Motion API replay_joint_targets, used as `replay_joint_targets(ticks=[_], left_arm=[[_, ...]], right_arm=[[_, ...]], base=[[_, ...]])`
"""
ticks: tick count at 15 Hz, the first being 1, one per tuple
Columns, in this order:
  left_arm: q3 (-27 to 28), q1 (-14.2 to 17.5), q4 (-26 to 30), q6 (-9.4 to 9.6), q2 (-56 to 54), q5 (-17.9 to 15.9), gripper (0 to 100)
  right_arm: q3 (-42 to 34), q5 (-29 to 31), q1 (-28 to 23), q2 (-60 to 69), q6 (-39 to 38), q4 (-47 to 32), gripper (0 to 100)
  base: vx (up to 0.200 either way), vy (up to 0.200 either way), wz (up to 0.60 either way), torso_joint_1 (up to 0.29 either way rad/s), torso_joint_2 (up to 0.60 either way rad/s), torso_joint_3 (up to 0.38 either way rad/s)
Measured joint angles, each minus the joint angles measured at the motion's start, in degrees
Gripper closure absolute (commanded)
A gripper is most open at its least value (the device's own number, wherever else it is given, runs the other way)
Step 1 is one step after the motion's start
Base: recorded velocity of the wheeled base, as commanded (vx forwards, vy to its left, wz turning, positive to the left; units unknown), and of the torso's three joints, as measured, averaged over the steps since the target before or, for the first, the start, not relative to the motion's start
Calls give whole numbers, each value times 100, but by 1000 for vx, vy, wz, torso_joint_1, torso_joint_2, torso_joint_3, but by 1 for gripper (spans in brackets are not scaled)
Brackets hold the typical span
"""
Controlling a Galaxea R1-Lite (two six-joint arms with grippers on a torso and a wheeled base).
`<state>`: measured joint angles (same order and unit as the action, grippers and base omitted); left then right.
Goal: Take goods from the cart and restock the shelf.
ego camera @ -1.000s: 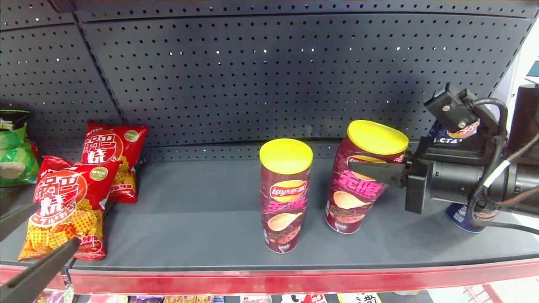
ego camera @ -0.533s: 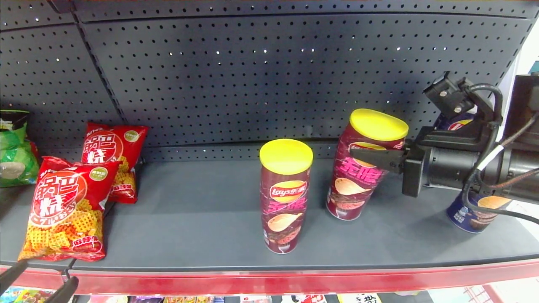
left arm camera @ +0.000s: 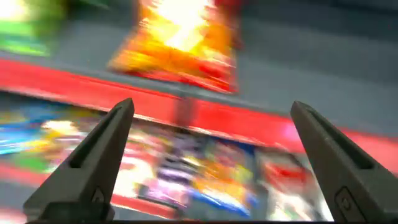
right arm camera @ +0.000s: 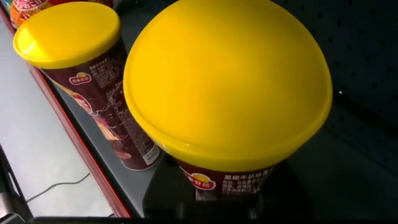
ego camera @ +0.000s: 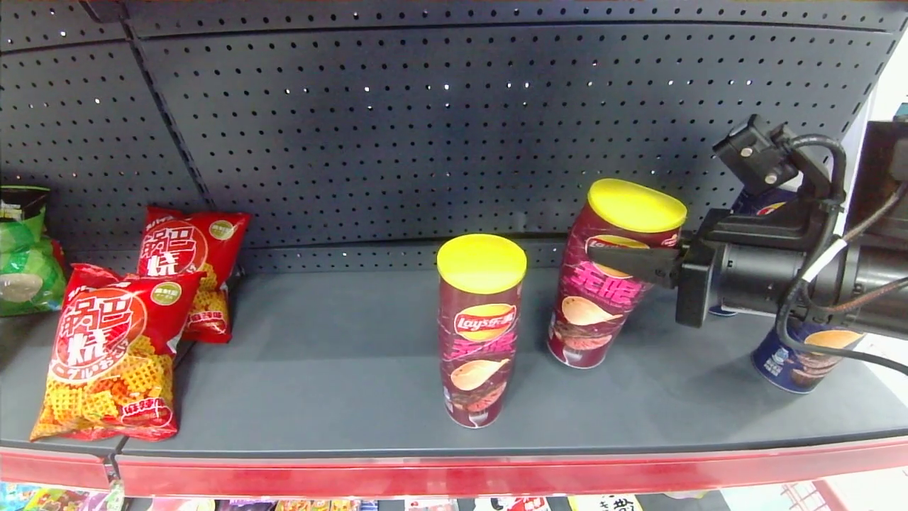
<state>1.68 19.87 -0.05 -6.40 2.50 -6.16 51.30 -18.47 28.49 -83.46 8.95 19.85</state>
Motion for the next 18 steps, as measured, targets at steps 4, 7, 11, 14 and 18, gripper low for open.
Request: replay_joint_targets(ticks=[4,7,11,14,18], left_arm=[[-133,5,-288,260,-226,711,0],[-150,2,71,608,-255,722,0],[-144,-72,51,564,-263,702,0],[-148,-83,51,562,-266,702,0],[-150,-282,83,558,-146,702,0]], right_arm=[[52,0,23,-33,0,0,100],[57,2,26,-35,-2,-1,100],[60,2,23,-33,-4,-1,100],[74,2,9,-35,-28,7,100],[62,2,23,-30,-41,0,100]], base=[[0,0,0,0,0,0],[0,0,0,0,0,0],[0,0,0,0,0,0],[0,0,0,0,0,0],[0,0,0,0,0,0]])
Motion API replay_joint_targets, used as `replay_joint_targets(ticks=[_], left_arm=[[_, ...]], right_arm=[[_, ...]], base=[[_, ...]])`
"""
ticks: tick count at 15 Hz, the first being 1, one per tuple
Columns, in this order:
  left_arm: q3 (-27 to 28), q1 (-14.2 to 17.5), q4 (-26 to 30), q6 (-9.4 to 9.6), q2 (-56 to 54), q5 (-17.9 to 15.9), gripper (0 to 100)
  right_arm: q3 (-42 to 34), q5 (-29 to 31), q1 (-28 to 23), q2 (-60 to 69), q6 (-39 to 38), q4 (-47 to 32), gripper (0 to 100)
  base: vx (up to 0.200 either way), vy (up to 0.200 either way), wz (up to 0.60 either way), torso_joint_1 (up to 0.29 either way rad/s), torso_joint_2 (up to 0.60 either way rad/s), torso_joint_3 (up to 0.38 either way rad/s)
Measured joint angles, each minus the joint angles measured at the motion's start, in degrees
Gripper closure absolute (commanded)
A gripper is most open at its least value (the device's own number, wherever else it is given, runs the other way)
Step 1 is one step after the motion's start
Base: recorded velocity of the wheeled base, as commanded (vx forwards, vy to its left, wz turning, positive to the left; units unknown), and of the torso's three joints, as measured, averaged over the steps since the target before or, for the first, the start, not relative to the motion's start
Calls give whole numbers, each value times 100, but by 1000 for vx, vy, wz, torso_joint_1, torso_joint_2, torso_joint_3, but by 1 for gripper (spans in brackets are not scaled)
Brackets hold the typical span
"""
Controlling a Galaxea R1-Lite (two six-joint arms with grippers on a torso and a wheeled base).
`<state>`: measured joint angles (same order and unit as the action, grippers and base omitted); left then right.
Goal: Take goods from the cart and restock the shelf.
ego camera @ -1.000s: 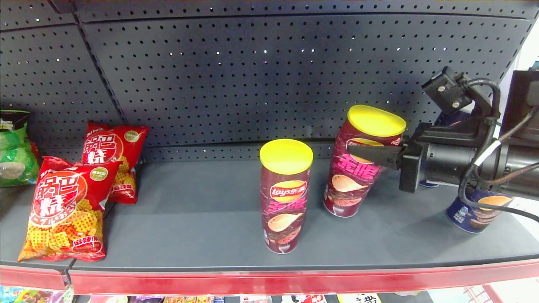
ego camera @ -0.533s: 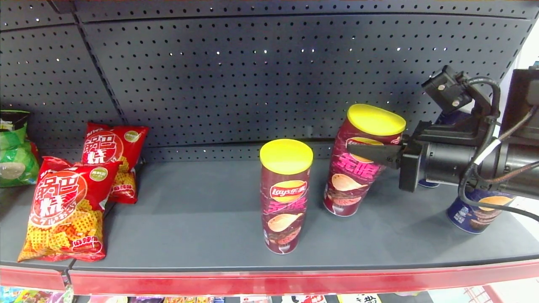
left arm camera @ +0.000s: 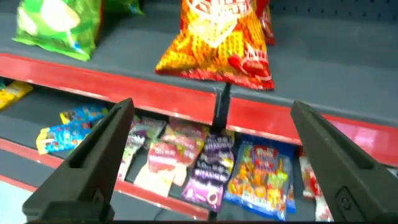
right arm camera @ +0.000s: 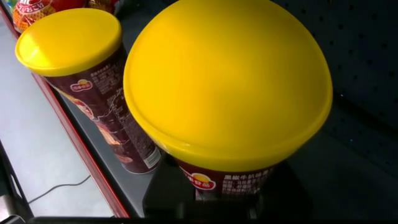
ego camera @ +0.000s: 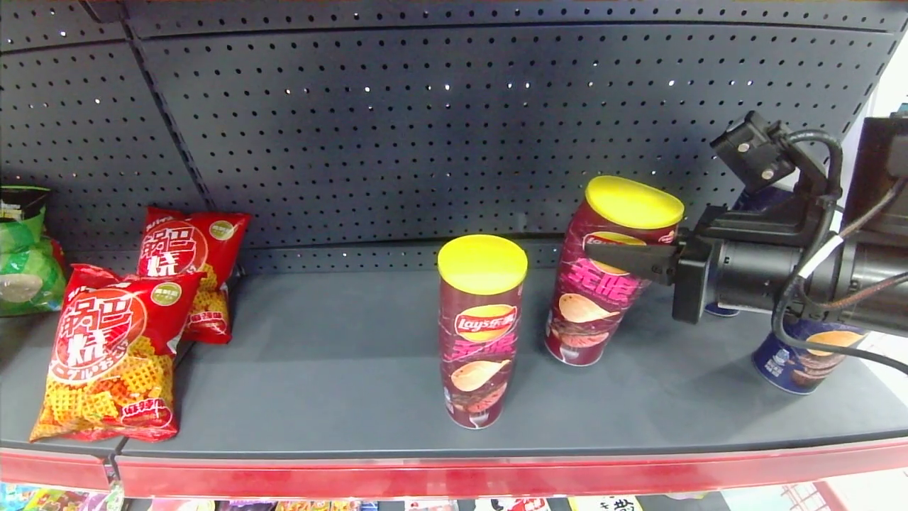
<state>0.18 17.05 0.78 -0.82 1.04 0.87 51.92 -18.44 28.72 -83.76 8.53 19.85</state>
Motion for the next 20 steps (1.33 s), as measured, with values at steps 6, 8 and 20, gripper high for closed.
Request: replay_joint_targets(ticks=[6,8,20], left_arm=[[17,-1179,4,-5,662,-5,0],[6,-1554,-18,4,290,-9,0],[-2,-1724,-35,2,-101,0,0]], right_arm=[[-62,11,-12,69,-16,0,100],[-55,13,-11,74,-16,-1,100],[20,16,-23,16,-46,-6,100]], base=[[0,0,0,0,0,0],[0,0,0,0,0,0],[0,0,0,0,0,0]])
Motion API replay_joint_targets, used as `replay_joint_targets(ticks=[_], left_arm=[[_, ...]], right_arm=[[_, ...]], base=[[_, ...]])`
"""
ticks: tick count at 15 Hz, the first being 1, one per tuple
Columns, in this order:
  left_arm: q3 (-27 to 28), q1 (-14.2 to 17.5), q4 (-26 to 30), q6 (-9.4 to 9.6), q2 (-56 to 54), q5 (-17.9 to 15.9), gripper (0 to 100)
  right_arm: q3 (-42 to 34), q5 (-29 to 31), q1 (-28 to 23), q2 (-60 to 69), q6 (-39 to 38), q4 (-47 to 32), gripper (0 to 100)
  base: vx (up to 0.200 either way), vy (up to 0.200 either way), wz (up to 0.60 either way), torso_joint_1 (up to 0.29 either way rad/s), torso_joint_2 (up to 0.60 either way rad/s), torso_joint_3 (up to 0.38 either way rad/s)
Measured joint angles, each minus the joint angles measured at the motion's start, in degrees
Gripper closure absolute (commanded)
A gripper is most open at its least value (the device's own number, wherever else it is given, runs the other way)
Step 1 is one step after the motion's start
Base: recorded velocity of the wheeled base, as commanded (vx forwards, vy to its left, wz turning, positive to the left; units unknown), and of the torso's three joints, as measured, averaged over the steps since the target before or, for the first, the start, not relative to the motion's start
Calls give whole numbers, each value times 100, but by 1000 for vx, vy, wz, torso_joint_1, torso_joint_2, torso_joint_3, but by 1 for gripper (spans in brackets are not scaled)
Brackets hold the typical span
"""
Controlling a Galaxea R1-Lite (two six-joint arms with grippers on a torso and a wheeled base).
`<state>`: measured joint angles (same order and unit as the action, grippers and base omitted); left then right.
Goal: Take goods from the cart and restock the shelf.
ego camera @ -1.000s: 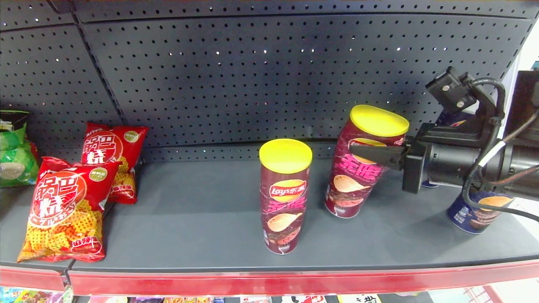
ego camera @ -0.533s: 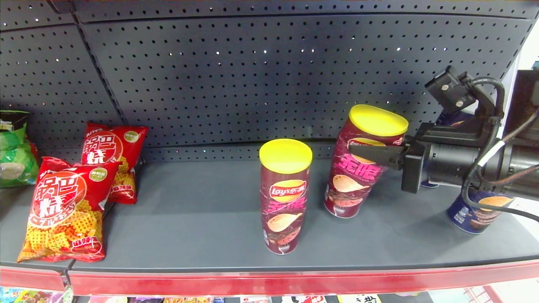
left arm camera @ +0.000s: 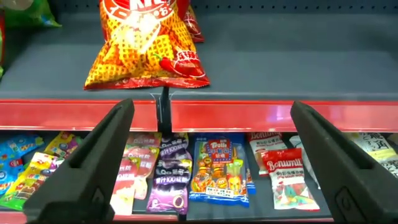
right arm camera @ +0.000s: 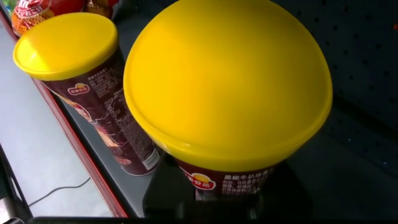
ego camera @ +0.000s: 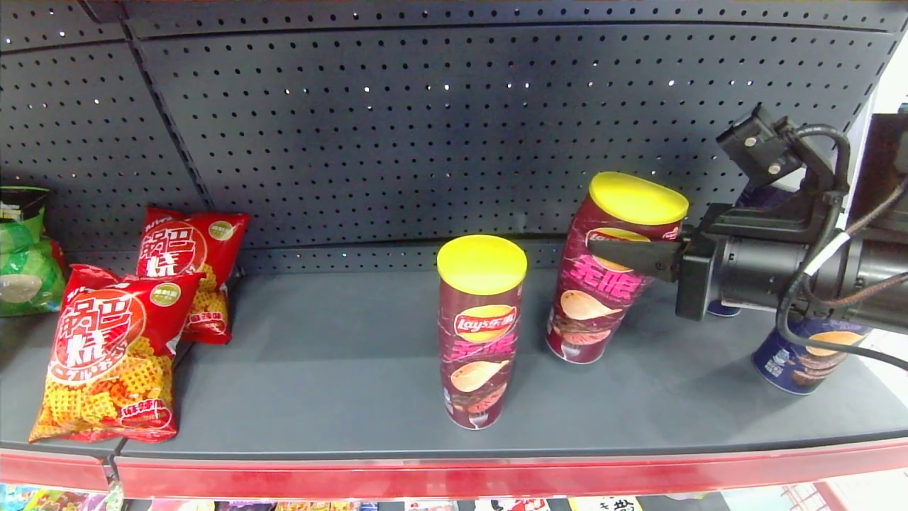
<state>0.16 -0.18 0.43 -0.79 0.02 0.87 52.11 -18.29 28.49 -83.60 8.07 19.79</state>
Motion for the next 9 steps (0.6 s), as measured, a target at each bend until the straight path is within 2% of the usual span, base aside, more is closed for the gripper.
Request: replay_joint_targets(ticks=[3,9], left_arm=[[2,0,0,1,0,-2,0],[2,0,4,0,0,0,0]], right_arm=[[171,0,22,-197,0,-2,100],[1263,-335,61,-992,29,-2,100]], base=[[0,0,0,0,0,0],[0,0,0,0,0,0]])
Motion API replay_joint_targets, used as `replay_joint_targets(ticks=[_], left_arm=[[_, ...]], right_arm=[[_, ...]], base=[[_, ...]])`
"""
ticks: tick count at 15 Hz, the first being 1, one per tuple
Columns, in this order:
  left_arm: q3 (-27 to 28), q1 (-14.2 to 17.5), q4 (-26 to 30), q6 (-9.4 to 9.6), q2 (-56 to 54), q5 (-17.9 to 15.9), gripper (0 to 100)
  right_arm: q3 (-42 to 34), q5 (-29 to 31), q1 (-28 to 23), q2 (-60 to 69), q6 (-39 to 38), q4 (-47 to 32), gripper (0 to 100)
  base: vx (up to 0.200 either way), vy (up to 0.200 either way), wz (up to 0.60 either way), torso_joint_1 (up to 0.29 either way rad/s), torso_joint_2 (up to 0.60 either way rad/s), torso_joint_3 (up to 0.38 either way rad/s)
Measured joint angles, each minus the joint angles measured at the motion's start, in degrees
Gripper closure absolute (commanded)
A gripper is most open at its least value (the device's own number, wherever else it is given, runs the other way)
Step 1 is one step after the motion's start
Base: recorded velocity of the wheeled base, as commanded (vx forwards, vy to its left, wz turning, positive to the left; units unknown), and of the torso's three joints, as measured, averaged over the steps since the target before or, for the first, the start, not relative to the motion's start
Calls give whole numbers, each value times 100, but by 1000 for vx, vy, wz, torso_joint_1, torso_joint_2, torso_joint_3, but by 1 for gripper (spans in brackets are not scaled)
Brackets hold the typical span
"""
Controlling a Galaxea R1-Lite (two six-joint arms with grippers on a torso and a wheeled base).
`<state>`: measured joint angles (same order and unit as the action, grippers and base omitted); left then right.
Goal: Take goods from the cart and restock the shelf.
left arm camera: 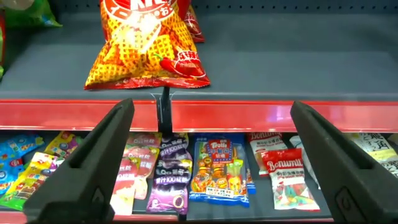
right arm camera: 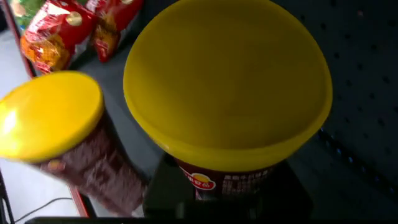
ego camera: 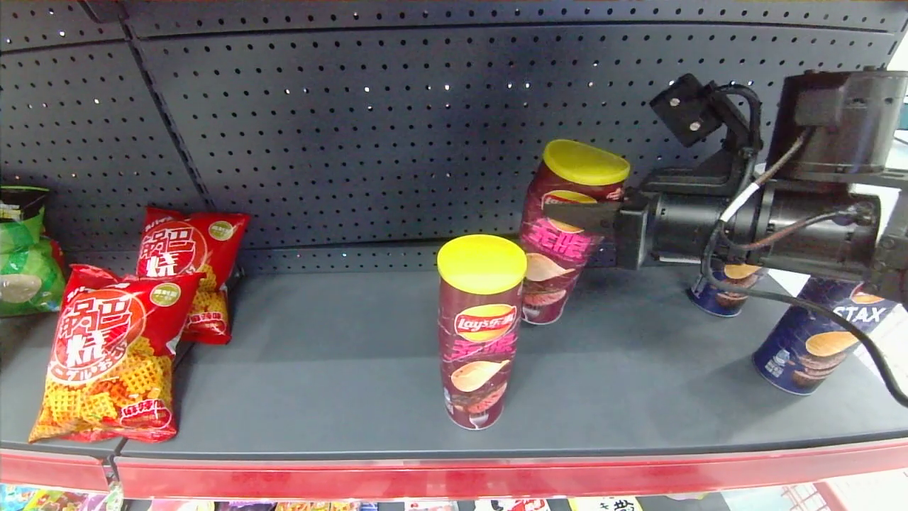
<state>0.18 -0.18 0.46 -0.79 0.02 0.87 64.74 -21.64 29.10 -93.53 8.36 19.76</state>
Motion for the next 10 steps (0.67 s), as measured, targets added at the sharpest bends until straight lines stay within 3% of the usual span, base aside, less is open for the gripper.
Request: replay_joint_targets(ticks=[5,10], left_arm=[[0,0,-2,4,0,-5,0],[0,0,-2,0,0,0,0]], right_arm=[[874,-1780,-184,-798,542,-107,100],[2225,-2314,-291,-1642,814,-1131,100]], base=[[0,0,0,0,0,0],[0,0,0,0,0,0]])
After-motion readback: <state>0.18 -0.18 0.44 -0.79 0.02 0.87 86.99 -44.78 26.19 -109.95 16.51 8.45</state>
